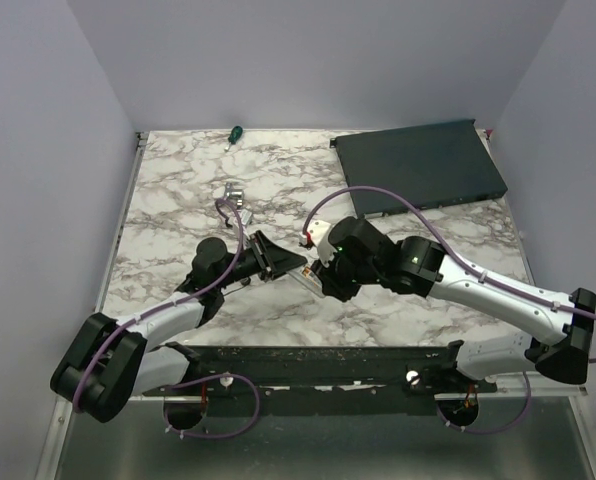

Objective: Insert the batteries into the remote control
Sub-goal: Load the battery cover into the remote control.

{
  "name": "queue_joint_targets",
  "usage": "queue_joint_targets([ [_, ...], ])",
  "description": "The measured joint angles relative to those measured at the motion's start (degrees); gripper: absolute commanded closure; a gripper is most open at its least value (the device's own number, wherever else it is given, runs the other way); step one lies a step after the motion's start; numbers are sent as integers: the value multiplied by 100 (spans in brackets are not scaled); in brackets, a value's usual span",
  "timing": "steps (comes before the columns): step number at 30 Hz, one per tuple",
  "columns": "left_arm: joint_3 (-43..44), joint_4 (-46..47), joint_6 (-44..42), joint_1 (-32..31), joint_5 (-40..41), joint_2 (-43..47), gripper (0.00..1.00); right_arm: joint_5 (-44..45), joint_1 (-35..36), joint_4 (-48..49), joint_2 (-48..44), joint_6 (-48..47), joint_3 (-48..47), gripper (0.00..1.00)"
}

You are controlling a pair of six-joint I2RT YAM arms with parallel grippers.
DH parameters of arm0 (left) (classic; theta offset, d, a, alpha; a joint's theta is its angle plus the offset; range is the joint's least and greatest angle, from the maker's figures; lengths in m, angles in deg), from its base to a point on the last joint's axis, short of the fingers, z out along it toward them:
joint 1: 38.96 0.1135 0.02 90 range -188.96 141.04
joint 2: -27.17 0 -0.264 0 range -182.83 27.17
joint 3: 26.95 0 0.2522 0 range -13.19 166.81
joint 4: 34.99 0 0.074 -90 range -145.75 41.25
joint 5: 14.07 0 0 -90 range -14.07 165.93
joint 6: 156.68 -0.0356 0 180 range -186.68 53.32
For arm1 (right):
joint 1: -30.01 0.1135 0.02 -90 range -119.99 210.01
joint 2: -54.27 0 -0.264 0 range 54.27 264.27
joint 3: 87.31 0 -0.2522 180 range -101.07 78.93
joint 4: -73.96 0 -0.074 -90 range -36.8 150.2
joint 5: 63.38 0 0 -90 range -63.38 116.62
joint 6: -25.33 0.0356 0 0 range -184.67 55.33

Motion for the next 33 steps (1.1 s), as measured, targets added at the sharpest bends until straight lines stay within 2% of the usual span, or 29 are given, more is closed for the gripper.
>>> queue_joint_targets([
  [8, 61, 24, -7, -59, 0, -2, 100, -216, 0, -201, 291, -269, -153, 89],
  [33, 61, 17, -142, -175, -4, 114, 100, -66, 0, -203, 306, -400, -256, 90],
])
